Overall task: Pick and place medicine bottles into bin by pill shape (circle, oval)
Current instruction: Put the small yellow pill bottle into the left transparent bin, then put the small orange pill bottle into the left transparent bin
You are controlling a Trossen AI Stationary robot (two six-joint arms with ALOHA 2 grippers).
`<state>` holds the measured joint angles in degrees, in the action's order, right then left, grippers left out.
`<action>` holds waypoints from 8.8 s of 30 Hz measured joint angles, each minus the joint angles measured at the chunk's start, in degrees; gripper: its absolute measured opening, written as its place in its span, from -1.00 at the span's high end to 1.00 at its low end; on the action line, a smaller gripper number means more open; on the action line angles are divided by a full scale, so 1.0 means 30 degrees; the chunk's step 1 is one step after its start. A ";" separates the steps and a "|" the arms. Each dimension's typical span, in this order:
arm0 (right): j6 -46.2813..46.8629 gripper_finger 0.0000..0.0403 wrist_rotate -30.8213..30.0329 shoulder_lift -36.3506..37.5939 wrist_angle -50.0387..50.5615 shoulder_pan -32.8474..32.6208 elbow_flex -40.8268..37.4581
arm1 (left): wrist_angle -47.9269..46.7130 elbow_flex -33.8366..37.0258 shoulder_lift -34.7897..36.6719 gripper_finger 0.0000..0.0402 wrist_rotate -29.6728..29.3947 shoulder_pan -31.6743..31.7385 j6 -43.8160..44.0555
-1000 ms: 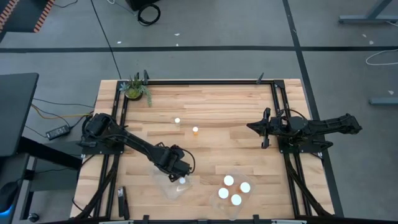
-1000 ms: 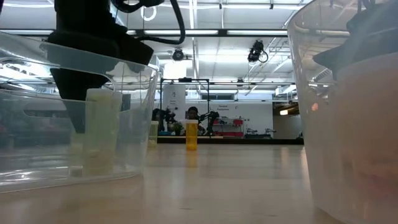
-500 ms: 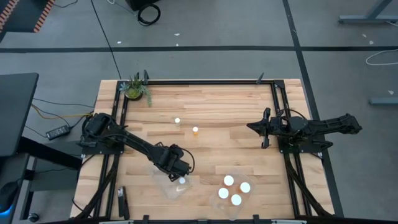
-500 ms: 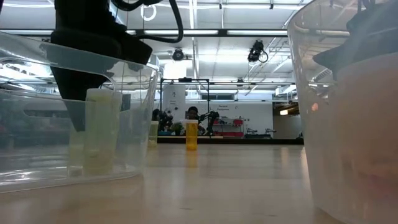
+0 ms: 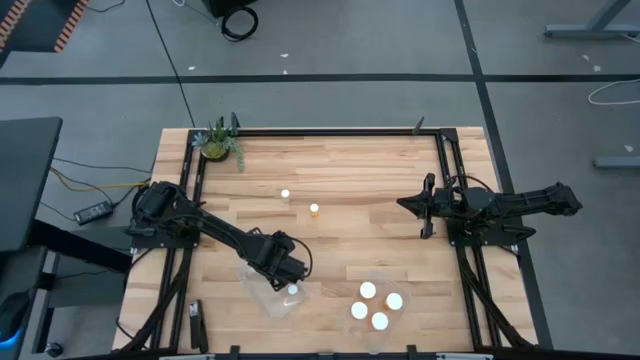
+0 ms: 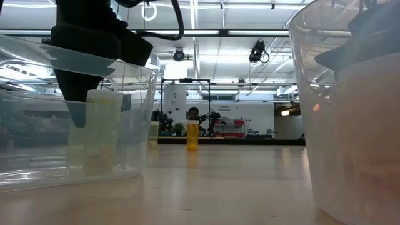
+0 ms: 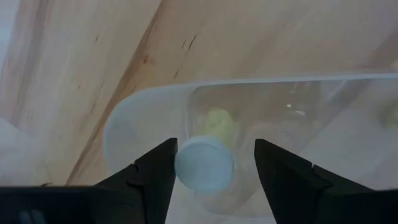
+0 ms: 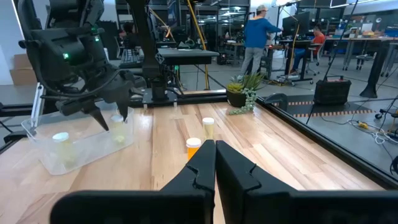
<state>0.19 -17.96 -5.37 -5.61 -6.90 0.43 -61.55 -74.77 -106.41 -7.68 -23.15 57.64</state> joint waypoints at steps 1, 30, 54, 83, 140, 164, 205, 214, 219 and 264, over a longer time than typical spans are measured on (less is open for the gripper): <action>0.0006 0.90 0.0000 -0.0006 -0.0007 0.0001 0.0000 | -0.0150 -0.0152 0.0000 -0.12 0.0000 -0.0002 -0.0052; 0.0007 0.90 0.0000 -0.0004 -0.0004 0.0004 0.0000 | -0.1497 -0.3290 0.0000 0.02 -0.1764 0.2237 -0.3506; 0.0007 0.90 -0.0006 -0.0007 -0.0007 0.0006 0.0000 | -0.1048 -0.2865 0.0000 0.14 -0.1240 0.8175 -1.1421; 0.0006 0.90 0.0000 0.0000 0.0000 0.0001 0.0000 | 0.2901 0.0848 -0.0007 -0.22 0.2583 1.3057 -1.3293; 0.0004 0.90 0.0000 -0.0004 -0.0007 0.0007 0.0000 | 0.2996 -0.3923 -0.0015 0.34 0.5509 0.5416 -0.7887; 0.0000 0.90 0.0000 -0.0006 0.0000 0.0007 0.0000 | 0.3060 -0.3968 -0.0015 0.38 0.6018 0.1313 -0.1743; 0.0000 0.90 0.0000 -0.0005 -0.0002 0.0002 0.0000 | 0.1160 -0.3939 0.0669 0.40 0.1231 -0.3668 0.6583; 0.0000 0.90 -0.0003 -0.0106 0.0129 0.0004 0.0015 | 0.1359 -0.3931 -0.0968 0.35 0.0815 -0.4134 0.6628; 0.0000 0.90 0.0000 -0.0116 0.0182 0.0000 0.0015 | 0.1461 -0.3939 -0.1682 0.39 0.0882 -0.4097 0.6567; 0.0000 0.90 0.0000 -0.0109 0.0497 0.0007 0.0007 | 0.0449 -0.3968 -0.1414 -0.14 0.1063 -0.4120 0.6564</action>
<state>0.19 -17.96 -5.69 -4.11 -6.87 0.45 -60.20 -86.67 -110.65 -4.49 -35.51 77.33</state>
